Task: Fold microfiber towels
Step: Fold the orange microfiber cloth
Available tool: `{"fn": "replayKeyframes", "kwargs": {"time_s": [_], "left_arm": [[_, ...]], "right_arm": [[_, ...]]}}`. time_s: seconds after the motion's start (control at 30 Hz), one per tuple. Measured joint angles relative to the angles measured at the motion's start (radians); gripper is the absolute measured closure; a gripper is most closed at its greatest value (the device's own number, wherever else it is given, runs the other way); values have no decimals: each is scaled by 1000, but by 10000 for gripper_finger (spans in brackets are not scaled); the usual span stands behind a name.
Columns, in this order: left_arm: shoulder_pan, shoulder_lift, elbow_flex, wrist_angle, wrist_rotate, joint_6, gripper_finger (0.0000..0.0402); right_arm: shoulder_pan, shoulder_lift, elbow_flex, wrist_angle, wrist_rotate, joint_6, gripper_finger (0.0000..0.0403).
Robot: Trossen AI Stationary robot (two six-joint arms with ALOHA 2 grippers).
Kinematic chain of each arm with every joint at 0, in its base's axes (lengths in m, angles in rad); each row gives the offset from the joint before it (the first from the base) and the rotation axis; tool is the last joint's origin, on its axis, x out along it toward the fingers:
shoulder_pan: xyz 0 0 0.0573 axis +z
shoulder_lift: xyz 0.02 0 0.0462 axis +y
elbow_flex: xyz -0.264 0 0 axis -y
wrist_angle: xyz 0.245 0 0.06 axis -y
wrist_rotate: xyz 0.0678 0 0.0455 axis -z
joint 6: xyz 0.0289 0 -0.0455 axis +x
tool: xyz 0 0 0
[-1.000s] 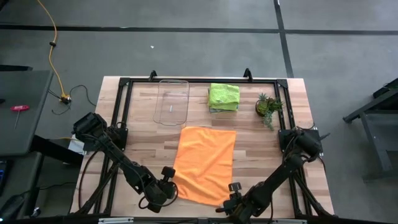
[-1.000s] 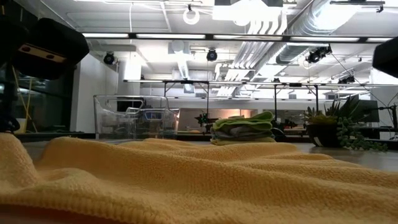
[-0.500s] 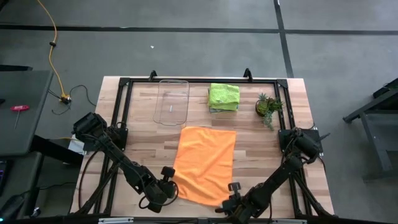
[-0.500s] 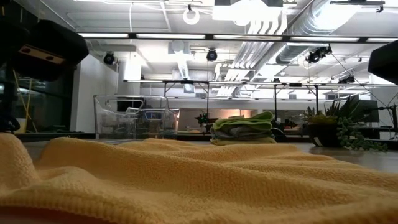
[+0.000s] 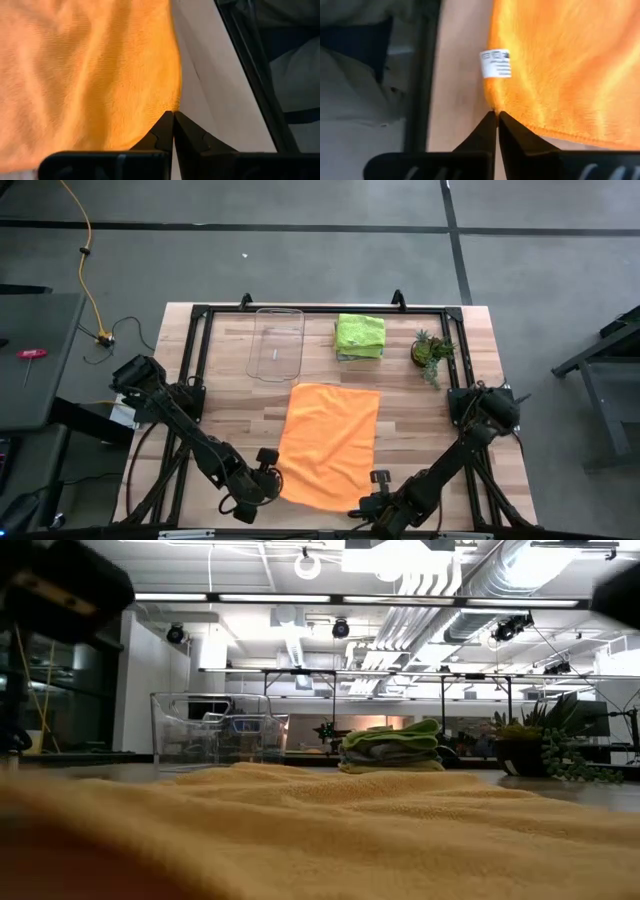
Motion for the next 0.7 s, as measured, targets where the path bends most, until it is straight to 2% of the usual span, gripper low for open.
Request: {"fn": "replayKeyframes", "kwargs": {"time_s": [0.2, 0.33, 0.53, 0.7], "left_arm": [[0, -99, -1, -23, 14, -11, 401], [5, -146, -1, -37, -9, -2, 401], [41, -198, -1, -140, -152, -12, 401], [107, -225, -1, -180, -261, -14, 401]], "right_arm": [[-2, -88, 2, -1, 10, -71, 402], [-12, -149, 3, -37, 89, -95, 402], [-35, -207, 3, -220, 228, -39, 402], [-59, -209, 3, -373, 287, 41, 403]]}}
